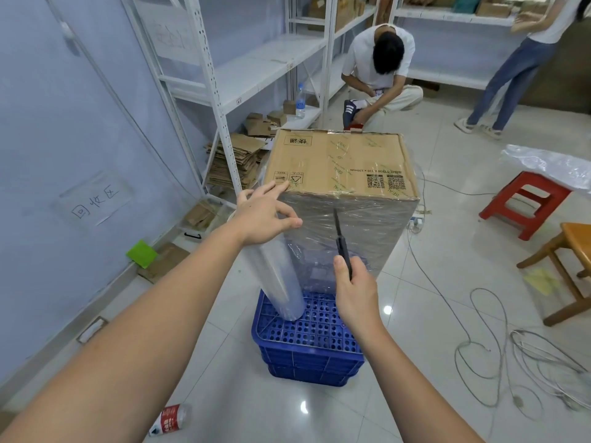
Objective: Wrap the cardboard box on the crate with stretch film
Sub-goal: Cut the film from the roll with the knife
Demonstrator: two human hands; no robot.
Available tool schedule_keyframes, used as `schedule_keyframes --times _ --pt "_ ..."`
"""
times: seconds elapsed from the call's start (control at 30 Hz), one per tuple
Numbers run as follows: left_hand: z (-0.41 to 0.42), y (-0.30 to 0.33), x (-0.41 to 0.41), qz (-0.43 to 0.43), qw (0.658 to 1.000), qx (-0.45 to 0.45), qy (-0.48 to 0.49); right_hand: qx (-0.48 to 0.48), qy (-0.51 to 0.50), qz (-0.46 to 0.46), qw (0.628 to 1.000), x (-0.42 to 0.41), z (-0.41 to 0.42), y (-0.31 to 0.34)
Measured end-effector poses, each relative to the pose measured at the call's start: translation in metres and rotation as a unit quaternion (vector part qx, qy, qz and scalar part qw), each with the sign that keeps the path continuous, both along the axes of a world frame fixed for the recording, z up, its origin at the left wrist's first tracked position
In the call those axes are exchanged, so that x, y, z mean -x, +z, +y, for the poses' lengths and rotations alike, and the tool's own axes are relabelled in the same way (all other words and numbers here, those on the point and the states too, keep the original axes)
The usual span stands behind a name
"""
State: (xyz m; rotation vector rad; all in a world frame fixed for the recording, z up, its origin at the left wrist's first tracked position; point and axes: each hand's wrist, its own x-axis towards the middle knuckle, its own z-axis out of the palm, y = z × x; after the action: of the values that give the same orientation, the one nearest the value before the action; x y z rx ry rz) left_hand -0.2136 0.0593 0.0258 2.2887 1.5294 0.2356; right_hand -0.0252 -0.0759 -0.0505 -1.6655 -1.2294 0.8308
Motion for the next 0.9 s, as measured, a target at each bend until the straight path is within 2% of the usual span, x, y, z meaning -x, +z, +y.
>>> schedule_keyframes --times 0.13,0.37,0.6,0.9 --pt "0.0 -0.001 -0.002 -0.002 1.0 -0.004 0.002 0.014 0.045 -0.035 0.998 0.006 0.003 -0.001" --pt "0.0 -0.002 -0.003 0.002 1.0 -0.017 0.011 0.016 0.033 -0.09 0.995 0.018 0.019 0.0" --pt "-0.001 -0.003 -0.005 0.016 1.0 -0.019 0.017 0.04 0.073 -0.096 0.992 0.021 0.037 0.004" --pt "0.002 -0.003 -0.011 0.015 0.999 -0.025 0.032 0.039 0.074 -0.071 0.994 0.016 0.022 0.003"
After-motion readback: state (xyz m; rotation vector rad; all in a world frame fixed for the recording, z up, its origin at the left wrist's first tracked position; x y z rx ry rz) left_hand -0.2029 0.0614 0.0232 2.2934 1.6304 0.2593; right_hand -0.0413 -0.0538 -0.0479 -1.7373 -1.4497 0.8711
